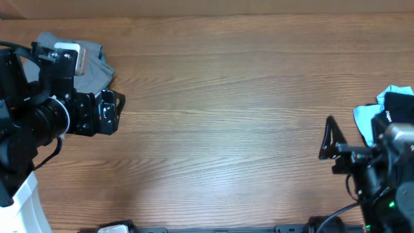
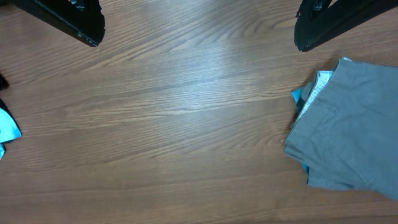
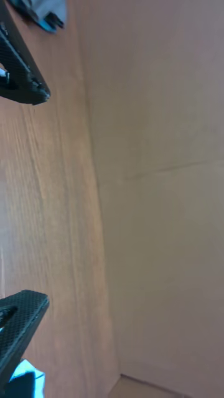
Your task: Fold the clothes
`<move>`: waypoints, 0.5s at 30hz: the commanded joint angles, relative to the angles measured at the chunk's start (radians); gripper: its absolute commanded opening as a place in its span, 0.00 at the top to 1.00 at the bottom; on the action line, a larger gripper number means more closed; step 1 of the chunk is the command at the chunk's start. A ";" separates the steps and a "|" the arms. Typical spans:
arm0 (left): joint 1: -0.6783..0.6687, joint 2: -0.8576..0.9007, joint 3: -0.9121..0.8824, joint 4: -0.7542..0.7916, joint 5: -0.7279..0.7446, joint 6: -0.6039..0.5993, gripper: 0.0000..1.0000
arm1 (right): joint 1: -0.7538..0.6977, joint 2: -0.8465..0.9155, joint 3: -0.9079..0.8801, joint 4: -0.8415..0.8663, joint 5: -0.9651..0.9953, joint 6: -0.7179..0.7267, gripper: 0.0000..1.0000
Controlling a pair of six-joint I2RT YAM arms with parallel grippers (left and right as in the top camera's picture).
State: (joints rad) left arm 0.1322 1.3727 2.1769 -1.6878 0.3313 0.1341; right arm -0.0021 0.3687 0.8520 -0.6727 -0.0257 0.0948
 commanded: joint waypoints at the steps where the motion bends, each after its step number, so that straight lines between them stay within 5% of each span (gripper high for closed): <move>1: -0.002 0.002 -0.003 -0.002 -0.002 -0.007 0.00 | -0.028 -0.114 -0.123 0.031 -0.017 0.013 0.00; 15: -0.002 0.002 -0.003 -0.002 -0.002 -0.007 0.00 | -0.066 -0.364 -0.579 0.361 -0.085 0.013 0.00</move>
State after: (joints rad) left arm 0.1322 1.3727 2.1769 -1.6882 0.3290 0.1341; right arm -0.0647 0.0391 0.3351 -0.3447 -0.0868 0.1055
